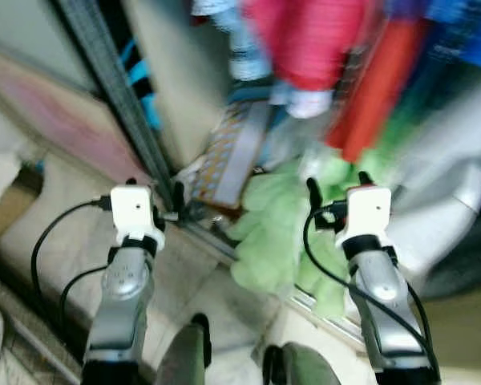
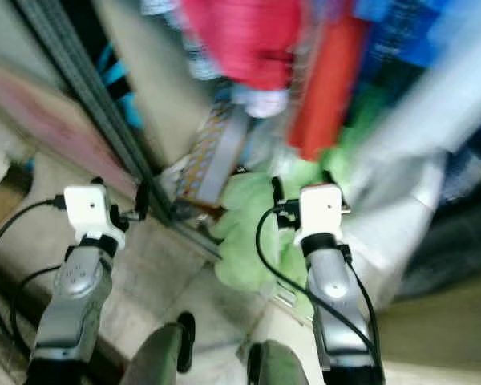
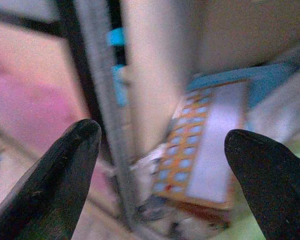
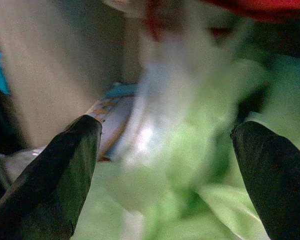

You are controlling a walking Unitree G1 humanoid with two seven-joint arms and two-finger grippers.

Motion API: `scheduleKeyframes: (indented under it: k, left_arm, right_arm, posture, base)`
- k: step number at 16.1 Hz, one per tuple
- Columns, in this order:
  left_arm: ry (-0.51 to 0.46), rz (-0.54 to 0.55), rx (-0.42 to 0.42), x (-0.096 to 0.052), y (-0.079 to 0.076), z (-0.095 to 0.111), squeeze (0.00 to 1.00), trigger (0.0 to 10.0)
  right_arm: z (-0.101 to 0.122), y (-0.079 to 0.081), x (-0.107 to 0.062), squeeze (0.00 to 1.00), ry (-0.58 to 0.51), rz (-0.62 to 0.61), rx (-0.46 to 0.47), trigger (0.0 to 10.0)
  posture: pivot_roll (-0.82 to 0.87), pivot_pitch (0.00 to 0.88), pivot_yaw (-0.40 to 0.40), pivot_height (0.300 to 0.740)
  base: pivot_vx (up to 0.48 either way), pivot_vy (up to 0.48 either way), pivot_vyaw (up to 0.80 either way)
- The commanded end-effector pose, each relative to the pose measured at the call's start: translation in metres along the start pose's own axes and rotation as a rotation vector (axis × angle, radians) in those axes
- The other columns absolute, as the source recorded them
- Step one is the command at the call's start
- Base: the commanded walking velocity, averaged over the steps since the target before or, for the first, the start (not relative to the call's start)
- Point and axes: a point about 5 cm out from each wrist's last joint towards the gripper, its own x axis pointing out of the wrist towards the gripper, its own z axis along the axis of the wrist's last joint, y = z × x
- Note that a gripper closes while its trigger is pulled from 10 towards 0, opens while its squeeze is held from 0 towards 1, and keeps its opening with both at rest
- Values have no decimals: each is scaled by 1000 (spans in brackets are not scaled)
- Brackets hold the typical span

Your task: Clean up the room

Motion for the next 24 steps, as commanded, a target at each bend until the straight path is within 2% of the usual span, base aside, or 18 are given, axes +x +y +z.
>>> scheduleKeyframes:
  k: [1, 3, 5, 8, 10, 11, 12, 13, 14, 16, 18, 20, 21, 22, 24]
  left_arm:
    - [32, 21, 2, -2, 3, -5, 1000, 10000]
    - [37, 15, 3, 0, 2, -5, 1000, 10000]
    - [33, 29, 7, 1, 3, -4, 1000, 10000]
    - [53, 84, 5, 1, 7, -7, 1000, 10000]
    - [62, 114, 32, -1, 7, -8, 1000, 10000]
    - [49, 111, 78, -1, 5, -6, 475, 10000]
    - [43, 90, 116, -1, 2, -5, 0, 10000]
    - [51, 79, 108, -1, 1, -6, 0, 10000]
    - [72, 78, 65, -1, -1, -9, 0, 10000]
    - [81, 77, 59, -2, -1, -10, 0, 10000]
    - [84, 77, 48, -2, -1, -12, 0, 10000]
    - [55, 75, 17, -1, -4, -9, 0, 10000]
    - [49, 75, 16, 0, -5, -9, 0, 10000]
    - [43, 74, 19, 0, -5, -8, 0, 10000]
    - [40, 68, 29, 2, -7, -8, 0, 10000]
  right_arm:
    - [-4, 1, -3, 1000, 18, 1, -1, 10000]
    - [-5, 2, -1, 1000, 18, 5, -8, 10000]
    - [-5, 3, -2, 1000, 18, 2, 32, 10000]
    - [-5, 4, -2, 1000, 16, 10, 56, 10000]
    - [-5, 5, -1, 1000, 17, 28, 67, 10000]
    - [-6, 6, -1, 1000, 20, 40, 69, 10000]
    - [-7, 7, -1, 1000, 23, 43, 71, 10000]
    - [-7, 7, 0, 1000, 25, 44, 70, 10000]
    - [-8, 8, 0, 1000, 27, 49, 69, 10000]
    - [-7, 8, 1, 1000, 26, 56, 65, 10000]
    - [-8, 11, 1, 1000, 27, 80, 29, 10000]
    - [-8, 13, 2, 996, 25, 95, 42, 10000]
    - [-7, 14, 3, 400, 24, 103, 41, 10000]
    - [-6, 16, 4, 0, 18, 119, 46, 10000]
    - [-3, 19, 7, 0, 5, 134, 45, 10000]
  posture:
    - [-23, 201, 9, 740]
    - [-21, 200, 11, 740]
    - [-19, 202, 10, 740]
    - [-21, 204, 7, 740]
    - [-20, 208, 2, 740]
    - [-19, 208, 1, 740]
    - [-18, 208, -1, 740]
    - [-18, 208, -2, 740]
    - [-18, 207, -2, 740]
    - [-18, 207, -2, 740]
    - [-20, 201, -4, 740]
    - [-19, 194, -2, 740]
    - [-19, 194, -2, 740]
    - [-19, 193, -2, 740]
    - [-21, 186, -3, 740]
  base:
    - [0, 0, 800]
    - [0, 0, 800]
    - [0, 0, 800]
    - [0, 0, 798]
    - [0, 0, 797]
    - [0, 0, 794]
    - [0, 0, 413]
    - [0, 0, 0]
    - [0, 0, 0]
    - [0, 0, 0]
    - [0, 0, 800]
    - [0, 0, 800]
    - [0, 0, 800]
    - [0, 0, 800]
    - [0, 0, 800]
